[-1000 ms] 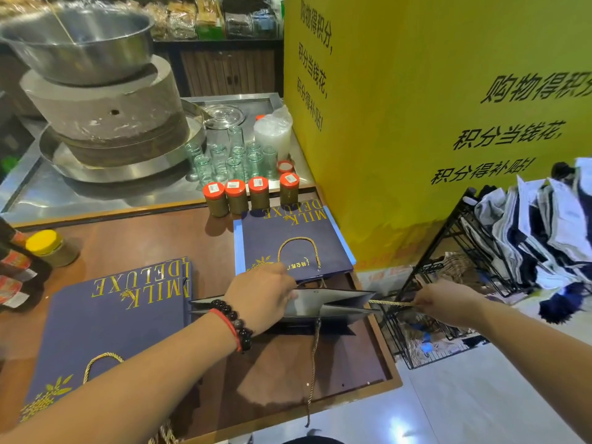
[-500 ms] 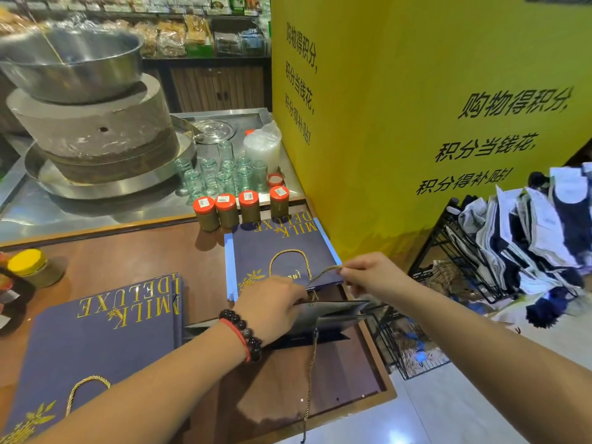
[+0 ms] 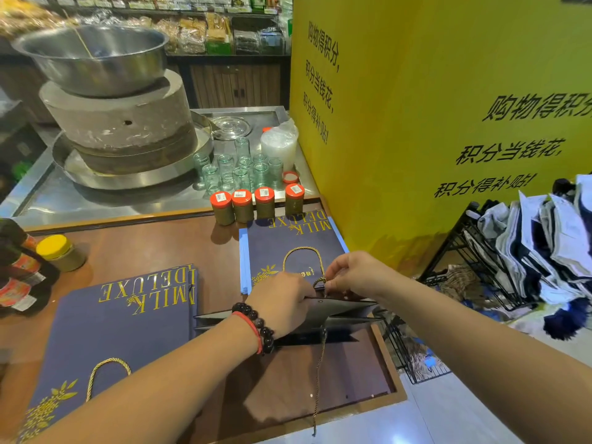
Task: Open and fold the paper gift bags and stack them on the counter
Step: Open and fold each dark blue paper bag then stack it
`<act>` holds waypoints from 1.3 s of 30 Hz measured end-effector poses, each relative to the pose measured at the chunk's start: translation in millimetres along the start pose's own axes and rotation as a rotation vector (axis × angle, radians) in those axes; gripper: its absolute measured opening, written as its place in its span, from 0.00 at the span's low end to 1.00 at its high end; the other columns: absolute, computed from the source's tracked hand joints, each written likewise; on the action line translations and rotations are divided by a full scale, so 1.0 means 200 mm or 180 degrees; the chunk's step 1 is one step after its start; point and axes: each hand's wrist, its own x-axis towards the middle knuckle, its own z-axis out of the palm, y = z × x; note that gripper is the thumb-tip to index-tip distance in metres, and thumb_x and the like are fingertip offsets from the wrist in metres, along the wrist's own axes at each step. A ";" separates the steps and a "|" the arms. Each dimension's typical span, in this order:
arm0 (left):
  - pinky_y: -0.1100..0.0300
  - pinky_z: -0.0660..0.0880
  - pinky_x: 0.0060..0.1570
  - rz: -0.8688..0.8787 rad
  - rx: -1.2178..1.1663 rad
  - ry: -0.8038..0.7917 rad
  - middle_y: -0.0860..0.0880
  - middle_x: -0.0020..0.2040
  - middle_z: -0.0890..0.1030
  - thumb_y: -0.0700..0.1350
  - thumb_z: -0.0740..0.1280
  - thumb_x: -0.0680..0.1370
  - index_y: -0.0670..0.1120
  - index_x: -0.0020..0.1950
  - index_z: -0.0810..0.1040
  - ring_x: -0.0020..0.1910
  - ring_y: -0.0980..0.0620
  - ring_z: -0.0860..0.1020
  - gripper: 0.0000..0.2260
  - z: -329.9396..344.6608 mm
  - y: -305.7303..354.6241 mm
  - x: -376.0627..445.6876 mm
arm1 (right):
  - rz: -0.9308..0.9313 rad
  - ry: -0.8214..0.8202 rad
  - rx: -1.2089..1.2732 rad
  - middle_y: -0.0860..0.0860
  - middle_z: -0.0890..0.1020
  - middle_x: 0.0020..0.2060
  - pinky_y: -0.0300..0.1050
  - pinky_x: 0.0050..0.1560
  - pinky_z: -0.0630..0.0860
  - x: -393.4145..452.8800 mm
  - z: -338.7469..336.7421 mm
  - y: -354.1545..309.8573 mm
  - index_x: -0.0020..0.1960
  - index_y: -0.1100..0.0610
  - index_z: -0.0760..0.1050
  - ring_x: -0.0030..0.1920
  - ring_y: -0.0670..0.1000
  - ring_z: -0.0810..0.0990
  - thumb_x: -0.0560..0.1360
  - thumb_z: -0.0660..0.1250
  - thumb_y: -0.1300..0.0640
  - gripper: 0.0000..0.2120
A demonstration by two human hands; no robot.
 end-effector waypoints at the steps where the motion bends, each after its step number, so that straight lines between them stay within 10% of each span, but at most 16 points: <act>1: 0.53 0.74 0.41 0.0010 -0.0004 0.0003 0.45 0.43 0.78 0.46 0.62 0.78 0.48 0.44 0.80 0.45 0.42 0.75 0.08 0.00 0.00 -0.01 | -0.0022 -0.0007 -0.0077 0.52 0.83 0.33 0.42 0.38 0.75 0.00 0.00 -0.01 0.38 0.54 0.79 0.35 0.50 0.79 0.71 0.75 0.62 0.07; 29: 0.56 0.71 0.42 -0.0123 -0.0121 -0.0003 0.50 0.49 0.78 0.47 0.60 0.80 0.52 0.53 0.77 0.49 0.47 0.76 0.07 -0.01 0.03 -0.01 | -0.0224 -0.0463 -0.0731 0.42 0.76 0.24 0.32 0.33 0.67 -0.04 0.01 -0.04 0.40 0.54 0.83 0.29 0.39 0.71 0.76 0.70 0.55 0.08; 35: 0.54 0.71 0.41 -0.0295 0.0242 -0.0578 0.47 0.51 0.77 0.45 0.55 0.81 0.48 0.53 0.76 0.49 0.46 0.76 0.10 -0.03 0.05 0.03 | -0.0794 -0.0537 -0.1130 0.48 0.86 0.40 0.48 0.44 0.76 -0.06 -0.01 0.02 0.50 0.49 0.85 0.41 0.49 0.81 0.74 0.67 0.51 0.09; 39: 0.55 0.70 0.43 -0.0423 0.0191 -0.0546 0.47 0.52 0.77 0.45 0.55 0.81 0.48 0.54 0.76 0.51 0.44 0.76 0.11 -0.05 0.06 0.04 | -0.1288 0.0363 -0.1664 0.49 0.84 0.47 0.48 0.49 0.77 -0.09 0.05 0.06 0.54 0.51 0.82 0.49 0.51 0.80 0.73 0.66 0.56 0.12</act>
